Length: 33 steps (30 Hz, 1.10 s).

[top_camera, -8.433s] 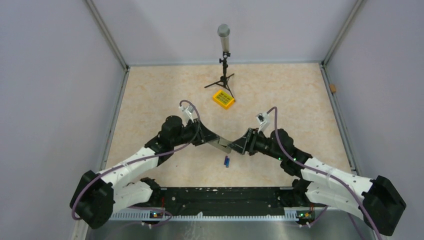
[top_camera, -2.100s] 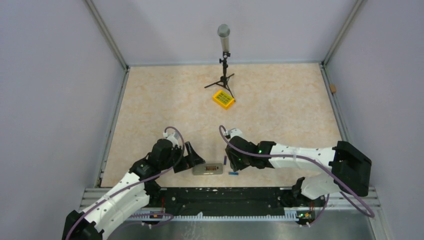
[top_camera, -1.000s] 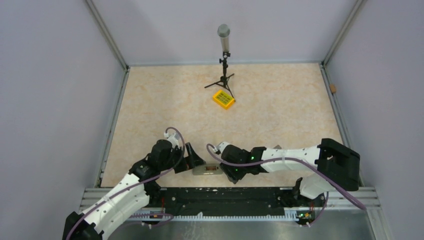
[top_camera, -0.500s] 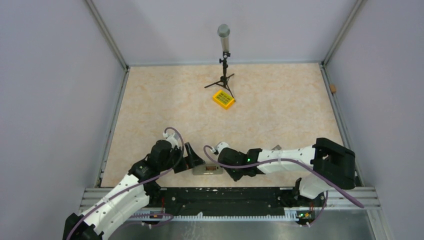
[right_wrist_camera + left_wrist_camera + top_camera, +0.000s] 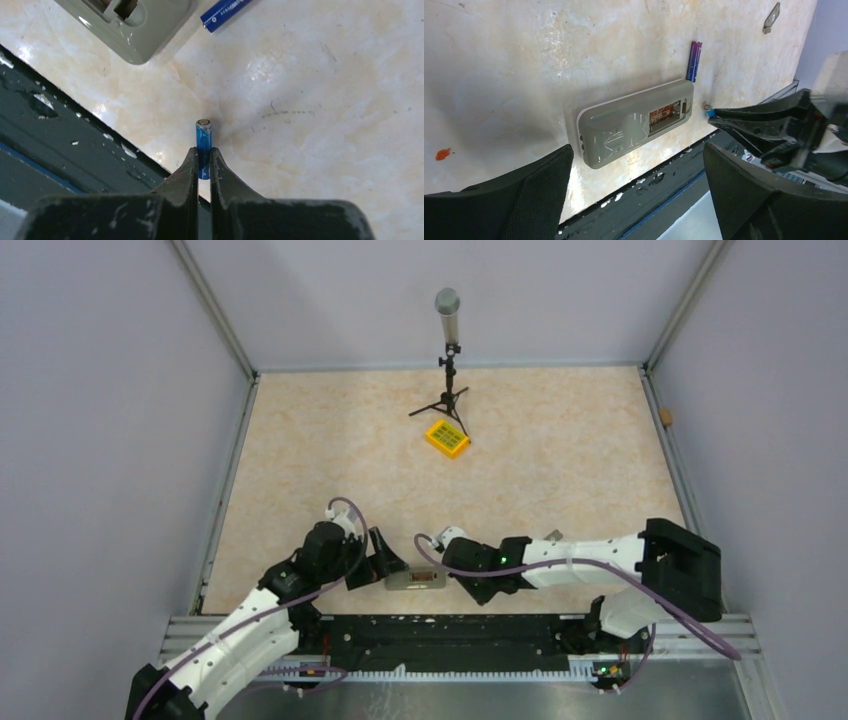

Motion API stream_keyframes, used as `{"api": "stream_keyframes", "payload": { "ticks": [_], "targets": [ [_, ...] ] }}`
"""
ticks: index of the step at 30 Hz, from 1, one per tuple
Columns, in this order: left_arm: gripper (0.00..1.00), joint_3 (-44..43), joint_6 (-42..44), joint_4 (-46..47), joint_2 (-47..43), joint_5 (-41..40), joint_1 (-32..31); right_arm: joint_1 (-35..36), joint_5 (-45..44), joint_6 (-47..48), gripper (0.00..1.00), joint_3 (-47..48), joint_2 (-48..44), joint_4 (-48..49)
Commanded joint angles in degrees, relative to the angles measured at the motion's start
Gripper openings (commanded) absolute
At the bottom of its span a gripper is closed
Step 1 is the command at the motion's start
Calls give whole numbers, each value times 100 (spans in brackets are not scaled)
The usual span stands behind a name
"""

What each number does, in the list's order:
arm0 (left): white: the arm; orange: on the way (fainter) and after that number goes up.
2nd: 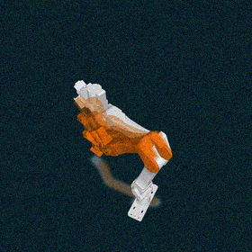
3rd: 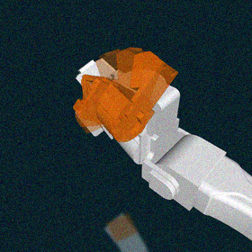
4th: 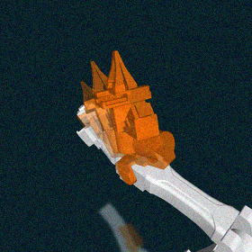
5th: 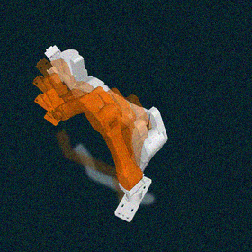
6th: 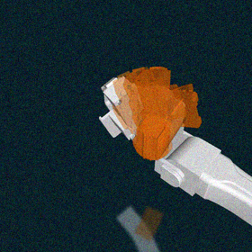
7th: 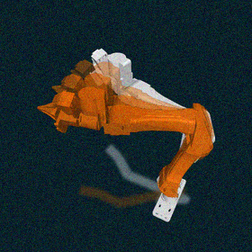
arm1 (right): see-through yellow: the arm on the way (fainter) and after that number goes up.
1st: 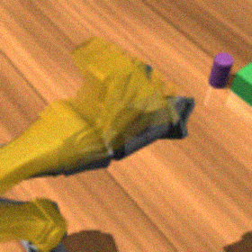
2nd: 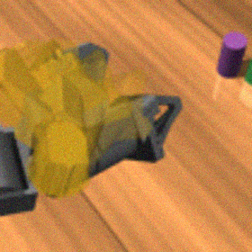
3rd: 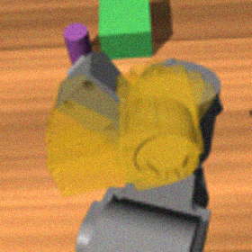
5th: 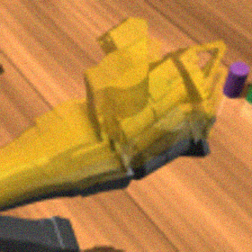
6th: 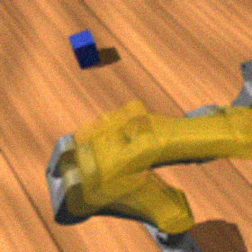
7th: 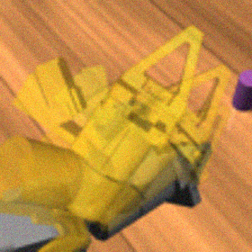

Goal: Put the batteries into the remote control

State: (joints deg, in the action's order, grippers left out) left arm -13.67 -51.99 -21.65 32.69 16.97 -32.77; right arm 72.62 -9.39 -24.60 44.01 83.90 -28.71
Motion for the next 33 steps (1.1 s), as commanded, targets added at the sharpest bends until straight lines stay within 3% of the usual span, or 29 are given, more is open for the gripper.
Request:
{"api": "stream_keyframes", "payload": {
  "ticks": [1,12,24,33],
  "targets": [
    [99,110,-11,378,292,177,-10,75,-103,144,0,242,-568,-485],
    [99,116,137,1104,1141,469,-20,77,226,1349,0,427,-1227,-288],
    [98,-127,198,1598,1914,585,-164,77,605,2802,0,955,-1076,-326],
    [99,-441,399,772,1532,190,-194,68,902,3325,0,1321,-514,-250]
  ]
}}
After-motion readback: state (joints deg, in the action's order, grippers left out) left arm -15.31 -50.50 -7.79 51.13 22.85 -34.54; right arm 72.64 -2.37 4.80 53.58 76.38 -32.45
